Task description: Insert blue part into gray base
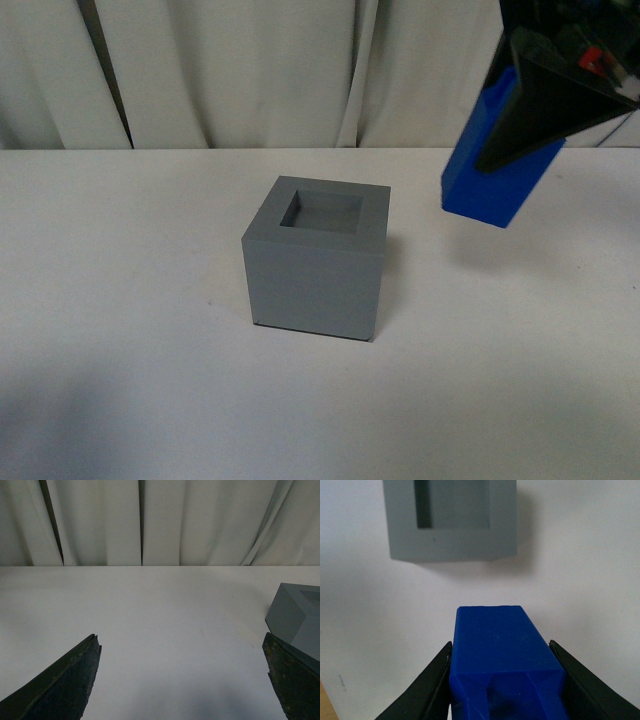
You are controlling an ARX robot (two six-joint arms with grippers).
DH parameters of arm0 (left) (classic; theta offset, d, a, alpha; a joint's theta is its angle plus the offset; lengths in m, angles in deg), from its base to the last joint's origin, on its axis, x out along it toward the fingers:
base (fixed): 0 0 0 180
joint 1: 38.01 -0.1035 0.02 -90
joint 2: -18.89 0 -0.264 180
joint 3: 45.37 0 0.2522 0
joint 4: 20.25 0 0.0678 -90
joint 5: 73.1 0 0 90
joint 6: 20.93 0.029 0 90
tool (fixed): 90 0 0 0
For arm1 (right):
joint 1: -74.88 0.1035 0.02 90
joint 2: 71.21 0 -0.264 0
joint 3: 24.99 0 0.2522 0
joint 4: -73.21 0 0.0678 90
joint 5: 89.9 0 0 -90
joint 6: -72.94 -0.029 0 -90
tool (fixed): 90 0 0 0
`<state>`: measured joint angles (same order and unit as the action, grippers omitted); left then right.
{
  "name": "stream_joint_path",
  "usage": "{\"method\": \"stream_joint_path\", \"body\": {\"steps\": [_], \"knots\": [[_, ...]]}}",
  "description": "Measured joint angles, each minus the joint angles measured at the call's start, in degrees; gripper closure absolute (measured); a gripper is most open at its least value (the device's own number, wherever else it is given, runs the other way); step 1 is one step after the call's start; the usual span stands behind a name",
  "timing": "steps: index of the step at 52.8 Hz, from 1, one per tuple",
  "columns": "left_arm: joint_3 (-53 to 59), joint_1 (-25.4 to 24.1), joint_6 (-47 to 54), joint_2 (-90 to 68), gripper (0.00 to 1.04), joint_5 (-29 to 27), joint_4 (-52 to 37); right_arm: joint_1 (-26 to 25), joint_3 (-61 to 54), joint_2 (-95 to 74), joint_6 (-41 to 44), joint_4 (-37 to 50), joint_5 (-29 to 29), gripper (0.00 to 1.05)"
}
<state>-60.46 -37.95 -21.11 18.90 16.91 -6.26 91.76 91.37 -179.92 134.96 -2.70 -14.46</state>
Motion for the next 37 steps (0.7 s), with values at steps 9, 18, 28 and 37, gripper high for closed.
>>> {"method": "stream_joint_path", "body": {"steps": [9,18,28,37], "knots": [[0.0,0.0,0.0,0.0,0.06,0.0,0.0,3.5,2.4,0.1,-2.1,-0.5,-0.2,0.57],[0.0,0.0,0.0,0.0,0.06,0.0,0.0,6.5,5.2,-0.1,-3.9,-1.2,-0.1,0.57],[0.0,0.0,0.0,0.0,0.06,0.0,0.0,8.9,8.8,-2.5,-5.7,-1.9,1.4,0.57],[0.0,0.0,0.0,0.0,0.06,0.0,0.0,9.6,9.6,-5.0,-6.4,-2.3,2.3,0.57]]}}
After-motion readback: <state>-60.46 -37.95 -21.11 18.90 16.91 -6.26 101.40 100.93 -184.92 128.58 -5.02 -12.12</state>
